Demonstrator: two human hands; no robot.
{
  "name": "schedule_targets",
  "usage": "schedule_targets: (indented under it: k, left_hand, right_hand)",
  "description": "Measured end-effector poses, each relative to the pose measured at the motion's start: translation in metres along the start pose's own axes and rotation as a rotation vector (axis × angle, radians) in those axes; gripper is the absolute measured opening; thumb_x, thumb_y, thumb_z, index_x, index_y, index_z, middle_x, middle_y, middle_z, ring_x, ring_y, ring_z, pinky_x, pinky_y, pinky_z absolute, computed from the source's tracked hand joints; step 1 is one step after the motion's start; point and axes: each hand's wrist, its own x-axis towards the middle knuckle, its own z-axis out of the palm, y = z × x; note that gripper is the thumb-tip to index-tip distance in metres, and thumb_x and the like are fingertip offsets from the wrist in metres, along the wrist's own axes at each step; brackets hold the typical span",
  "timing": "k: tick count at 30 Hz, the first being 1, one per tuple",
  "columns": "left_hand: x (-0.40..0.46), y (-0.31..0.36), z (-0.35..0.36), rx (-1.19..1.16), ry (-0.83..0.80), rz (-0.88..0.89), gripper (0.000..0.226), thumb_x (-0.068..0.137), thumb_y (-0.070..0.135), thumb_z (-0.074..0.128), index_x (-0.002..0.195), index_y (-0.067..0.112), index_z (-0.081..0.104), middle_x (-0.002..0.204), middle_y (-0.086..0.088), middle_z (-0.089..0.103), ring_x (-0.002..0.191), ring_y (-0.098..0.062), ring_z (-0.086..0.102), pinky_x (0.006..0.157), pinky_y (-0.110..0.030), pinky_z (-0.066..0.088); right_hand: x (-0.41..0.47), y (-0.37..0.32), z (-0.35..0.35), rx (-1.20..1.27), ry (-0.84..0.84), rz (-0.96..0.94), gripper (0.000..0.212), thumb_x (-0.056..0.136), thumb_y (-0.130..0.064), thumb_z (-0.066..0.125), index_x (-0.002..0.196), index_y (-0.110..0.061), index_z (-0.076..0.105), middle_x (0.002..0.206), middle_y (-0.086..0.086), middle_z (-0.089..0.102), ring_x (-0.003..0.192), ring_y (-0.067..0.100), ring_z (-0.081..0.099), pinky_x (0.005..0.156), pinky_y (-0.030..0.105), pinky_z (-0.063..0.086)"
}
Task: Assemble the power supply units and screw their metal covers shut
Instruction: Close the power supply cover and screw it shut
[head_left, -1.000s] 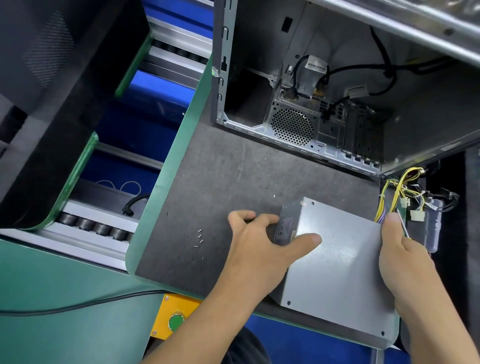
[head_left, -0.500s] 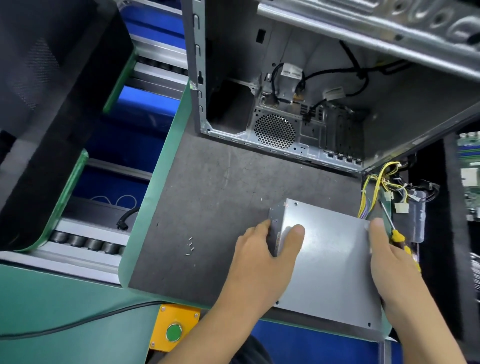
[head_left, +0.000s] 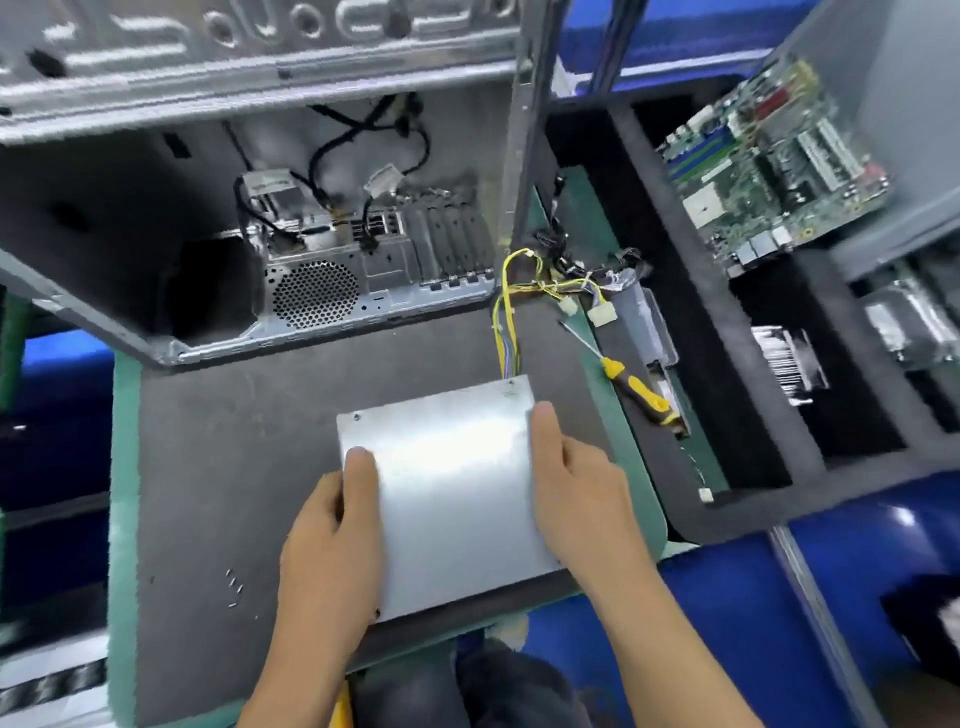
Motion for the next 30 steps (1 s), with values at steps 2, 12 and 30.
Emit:
schedule_targets:
  k: [2,12,30]
  left_hand:
    - [0.001,0.000,0.000,0.002,-0.002,-0.020,0.058,0.087,0.077,0.034,0.065,0.024,0.043,0.054,0.008,0.040,0.060,-0.021,0.039,0.056,-0.034,0.034]
    - [0.009,0.005,0.006,0.070,0.085,-0.026,0.046,0.095,0.066,0.038,0.070,0.030,0.051,0.082,0.016,0.048,0.090,-0.022,0.048,0.087,-0.040,0.034]
    - [0.011,0.001,-0.002,0.080,0.099,0.134,0.063,0.089,0.071,0.037,0.133,0.030,0.055,0.128,0.013,0.059,0.120,-0.015,0.056,0.099,-0.037,0.043]
  right_hand:
    - [0.003,0.004,-0.001,0.046,-0.024,-0.025,0.066,0.096,-0.065,0.027,0.059,-0.011,0.031,0.051,-0.008,0.047,0.059,-0.004,0.045,0.057,0.009,0.037]
    - [0.006,0.004,0.003,0.098,-0.098,-0.011,0.053,0.097,-0.064,0.025,0.065,-0.023,0.036,0.088,0.004,0.051,0.096,0.028,0.047,0.091,0.042,0.041]
    - [0.031,-0.038,-0.075,0.587,0.168,-0.316,0.044,0.099,-0.035,0.051,0.064,-0.016,0.032,0.058,-0.007,0.034,0.060,0.018,0.039,0.062,0.032,0.035]
